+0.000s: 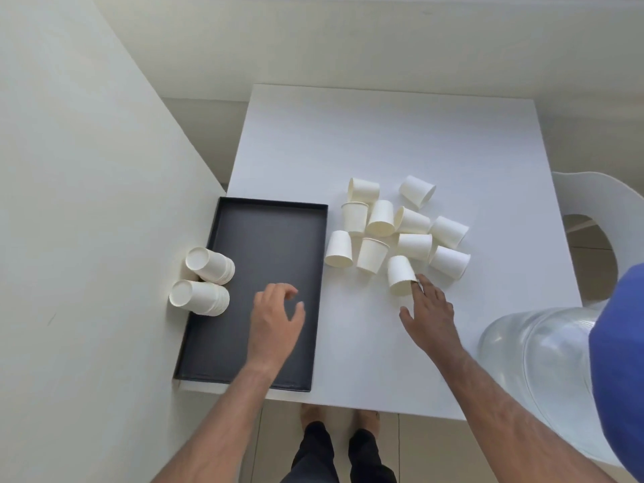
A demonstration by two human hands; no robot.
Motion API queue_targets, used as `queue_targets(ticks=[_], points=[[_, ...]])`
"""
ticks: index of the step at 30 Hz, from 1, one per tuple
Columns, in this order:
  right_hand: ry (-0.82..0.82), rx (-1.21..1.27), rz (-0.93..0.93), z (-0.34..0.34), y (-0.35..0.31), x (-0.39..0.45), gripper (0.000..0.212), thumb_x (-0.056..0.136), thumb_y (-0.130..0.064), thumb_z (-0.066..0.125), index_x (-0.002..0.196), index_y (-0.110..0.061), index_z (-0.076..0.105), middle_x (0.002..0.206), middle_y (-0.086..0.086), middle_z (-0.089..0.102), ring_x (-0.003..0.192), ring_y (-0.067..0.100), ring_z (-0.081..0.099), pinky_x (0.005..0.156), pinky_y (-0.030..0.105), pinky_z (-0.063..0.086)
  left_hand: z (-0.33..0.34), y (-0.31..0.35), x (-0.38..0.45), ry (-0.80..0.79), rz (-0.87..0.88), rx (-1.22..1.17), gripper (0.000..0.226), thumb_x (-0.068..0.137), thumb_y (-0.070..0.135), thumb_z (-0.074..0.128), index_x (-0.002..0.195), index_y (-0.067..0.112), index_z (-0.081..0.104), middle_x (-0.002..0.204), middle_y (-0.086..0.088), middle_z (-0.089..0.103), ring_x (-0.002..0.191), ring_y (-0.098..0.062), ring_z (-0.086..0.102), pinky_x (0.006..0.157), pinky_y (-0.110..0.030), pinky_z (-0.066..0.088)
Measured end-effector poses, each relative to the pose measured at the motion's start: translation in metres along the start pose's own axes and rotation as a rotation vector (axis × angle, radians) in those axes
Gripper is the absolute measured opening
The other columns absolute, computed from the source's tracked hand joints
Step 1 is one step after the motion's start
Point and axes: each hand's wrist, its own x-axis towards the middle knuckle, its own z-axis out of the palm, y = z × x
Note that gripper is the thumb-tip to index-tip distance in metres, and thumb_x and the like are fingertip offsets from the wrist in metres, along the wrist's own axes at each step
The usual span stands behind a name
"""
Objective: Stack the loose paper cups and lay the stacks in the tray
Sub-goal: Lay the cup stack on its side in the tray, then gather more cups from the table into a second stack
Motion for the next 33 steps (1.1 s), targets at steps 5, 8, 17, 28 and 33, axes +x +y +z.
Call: queue_targets(ticks=[5, 8, 17, 28, 33], points=[[0.038, 0.091, 0.009, 0.002, 0.004, -0.016, 0.061, 0.098, -0.028, 0.062, 0.154, -0.013, 0.042, 0.169, -0.002, 0.029, 0.146, 0.027, 0.039, 0.107, 0.044, 0.042, 0.043, 0.045, 0.013, -0.209, -0.265, -0.359, 0.014, 0.097, 0.022, 0.071, 0.092, 0.033, 0.065, 0.091, 0.012, 0.067, 0.079, -0.004, 0.061, 0.068, -0.012, 0.047], [0.118, 0.276, 0.034, 0.005, 0.009, -0.027, 0.051, 0.096, -0.029, 0.067, 0.143, -0.014, 0.053, 0.155, -0.007, 0.043, 0.131, 0.025, 0.052, 0.101, 0.043, 0.048, 0.065, 0.065, 0.028, -0.249, -0.22, -0.314, 0.013, 0.096, 0.024, 0.074, 0.102, 0.028, 0.062, 0.105, 0.012, 0.064, 0.092, -0.011, 0.062, 0.08, -0.024, 0.054], [0.274, 0.746, 0.168, -0.012, 0.019, -0.048, 0.061, 0.079, -0.066, 0.077, 0.122, -0.024, 0.066, 0.122, -0.021, 0.056, 0.099, 0.013, 0.067, 0.08, 0.025, 0.058, 0.12, 0.111, 0.083, -0.237, 0.064, 0.132, 0.07, 0.1, 0.039, 0.072, 0.153, 0.009, 0.039, 0.149, -0.008, 0.045, 0.132, -0.028, 0.055, 0.106, -0.039, 0.053], [0.26, 0.891, 0.229, -0.031, 0.033, -0.049, 0.057, 0.082, -0.054, 0.081, 0.113, -0.039, 0.036, 0.114, -0.033, 0.057, 0.083, -0.003, 0.069, 0.058, 0.027, 0.049, 0.159, 0.119, 0.1, -0.299, 0.038, 0.429, 0.085, 0.106, 0.035, 0.063, 0.167, 0.002, 0.013, 0.144, -0.013, 0.055, 0.119, -0.032, 0.069, 0.09, -0.042, 0.057], [0.263, 0.959, 0.177, -0.042, 0.032, -0.047, 0.062, 0.088, -0.048, 0.077, 0.132, -0.046, 0.033, 0.124, -0.027, 0.057, 0.1, -0.007, 0.065, 0.064, 0.018, 0.054, 0.144, 0.12, 0.079, -0.279, -0.062, 0.199, 0.076, 0.097, 0.029, 0.072, 0.156, 0.007, 0.031, 0.141, -0.01, 0.06, 0.124, -0.034, 0.066, 0.094, -0.045, 0.056]])
